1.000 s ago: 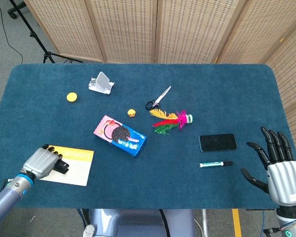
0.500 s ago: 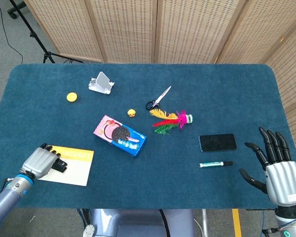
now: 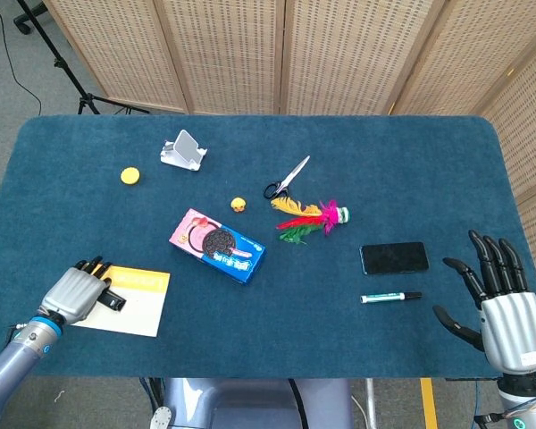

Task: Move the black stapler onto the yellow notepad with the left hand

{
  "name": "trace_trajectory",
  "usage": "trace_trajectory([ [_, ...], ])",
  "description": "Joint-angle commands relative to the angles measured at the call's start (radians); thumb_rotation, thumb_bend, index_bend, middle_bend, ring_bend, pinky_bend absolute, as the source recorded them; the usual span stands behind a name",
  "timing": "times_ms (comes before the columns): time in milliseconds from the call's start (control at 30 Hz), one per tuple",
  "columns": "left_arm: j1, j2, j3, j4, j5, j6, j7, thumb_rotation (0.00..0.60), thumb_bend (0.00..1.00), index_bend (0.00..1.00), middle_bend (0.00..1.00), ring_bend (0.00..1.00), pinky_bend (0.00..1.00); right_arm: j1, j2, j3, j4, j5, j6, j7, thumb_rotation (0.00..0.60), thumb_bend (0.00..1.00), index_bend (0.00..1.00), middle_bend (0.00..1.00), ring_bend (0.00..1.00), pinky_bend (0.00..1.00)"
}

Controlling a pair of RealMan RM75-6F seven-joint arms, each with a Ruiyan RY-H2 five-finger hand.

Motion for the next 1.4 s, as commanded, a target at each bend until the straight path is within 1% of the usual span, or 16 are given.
trace_trajectory([
  [33, 0.002, 0.012, -0.004, -0.014, 0.006, 0.005, -0.011, 0.600, 0.47, 0.36, 0.08, 0.01, 0.19, 0.000, -0.001, 0.001, 0.001, -0.001, 0.000, 0.001, 0.600, 0.21, 0.26, 0.03, 0.00, 0.03],
  [100, -0.001, 0.035, -0.009, -0.040, 0.003, 0.001, -0.027, 0.600, 0.43, 0.33, 0.02, 0.00, 0.15, -0.001, -0.002, 0.002, 0.002, -0.002, 0.002, 0.000, 0.600, 0.21, 0.26, 0.03, 0.00, 0.03],
  [167, -0.008, 0.065, -0.011, -0.071, -0.003, -0.016, -0.043, 0.600, 0.41, 0.29, 0.00, 0.00, 0.13, -0.001, -0.003, 0.003, 0.003, -0.001, 0.002, 0.001, 0.600, 0.21, 0.26, 0.03, 0.00, 0.03],
  [233, -0.020, 0.111, -0.017, -0.114, -0.013, -0.041, -0.071, 0.600, 0.39, 0.22, 0.00, 0.00, 0.12, -0.001, -0.004, 0.004, 0.004, 0.000, 0.003, 0.001, 0.600, 0.21, 0.26, 0.03, 0.00, 0.03],
  [300, -0.029, 0.139, -0.018, -0.134, -0.017, -0.059, -0.084, 0.600, 0.36, 0.12, 0.00, 0.00, 0.08, -0.001, -0.004, 0.005, 0.004, 0.000, 0.003, 0.002, 0.600, 0.21, 0.26, 0.03, 0.00, 0.03],
  [333, -0.040, 0.166, -0.016, -0.146, -0.021, -0.079, -0.085, 0.600, 0.36, 0.10, 0.00, 0.00, 0.08, -0.001, -0.005, 0.005, 0.003, -0.002, 0.003, 0.002, 0.600, 0.21, 0.26, 0.03, 0.00, 0.03],
  [400, -0.051, 0.192, -0.018, -0.159, -0.026, -0.095, -0.088, 0.600, 0.34, 0.04, 0.00, 0.00, 0.06, -0.001, -0.006, 0.006, 0.003, -0.004, 0.005, 0.002, 0.600, 0.21, 0.26, 0.03, 0.00, 0.03],
  [467, -0.051, 0.207, -0.028, -0.172, -0.022, -0.093, -0.114, 0.600, 0.32, 0.01, 0.00, 0.00, 0.04, -0.002, -0.006, 0.006, 0.003, -0.005, 0.006, 0.002, 0.600, 0.21, 0.26, 0.03, 0.00, 0.03],
  [567, -0.034, 0.234, -0.057, -0.199, 0.008, -0.057, -0.191, 0.600, 0.28, 0.00, 0.00, 0.00, 0.01, -0.002, -0.007, 0.008, 0.002, -0.005, 0.007, 0.004, 0.600, 0.21, 0.26, 0.03, 0.00, 0.03],
  [700, -0.002, 0.282, -0.090, -0.237, 0.082, 0.006, -0.306, 0.600, 0.23, 0.00, 0.00, 0.00, 0.00, -0.002, -0.005, 0.005, 0.002, -0.005, -0.001, 0.003, 0.600, 0.21, 0.26, 0.03, 0.00, 0.03],
  [800, 0.040, 0.317, -0.101, -0.270, 0.152, 0.071, -0.392, 0.600, 0.22, 0.00, 0.00, 0.00, 0.00, 0.000, -0.002, 0.001, -0.002, 0.000, -0.014, -0.003, 0.600, 0.21, 0.26, 0.02, 0.00, 0.02],
  [867, 0.069, 0.320, -0.107, -0.283, 0.191, 0.123, -0.428, 0.600, 0.22, 0.00, 0.00, 0.00, 0.00, 0.002, 0.002, -0.001, -0.009, 0.006, -0.025, -0.008, 0.600, 0.21, 0.26, 0.01, 0.00, 0.02],
  [1000, 0.120, 0.310, -0.102, -0.298, 0.236, 0.199, -0.446, 0.600, 0.21, 0.00, 0.00, 0.00, 0.00, 0.006, 0.005, 0.000, -0.019, 0.014, -0.039, -0.015, 0.600, 0.21, 0.26, 0.01, 0.00, 0.02],
  [1133, 0.177, 0.294, -0.093, -0.325, 0.254, 0.282, -0.415, 0.600, 0.21, 0.00, 0.00, 0.00, 0.00, 0.014, -0.002, -0.002, -0.018, 0.018, -0.059, -0.027, 0.600, 0.21, 0.26, 0.01, 0.00, 0.02],
  [1233, 0.221, 0.278, -0.096, -0.343, 0.272, 0.357, -0.406, 0.600, 0.21, 0.00, 0.00, 0.00, 0.00, 0.020, -0.012, -0.004, -0.013, 0.022, -0.073, -0.035, 0.600, 0.21, 0.26, 0.01, 0.00, 0.02],
  [1400, 0.264, 0.273, -0.102, -0.349, 0.312, 0.437, -0.373, 0.600, 0.21, 0.00, 0.00, 0.00, 0.00, 0.029, -0.028, -0.005, -0.001, 0.031, -0.092, -0.041, 0.600, 0.21, 0.26, 0.01, 0.00, 0.02],
])
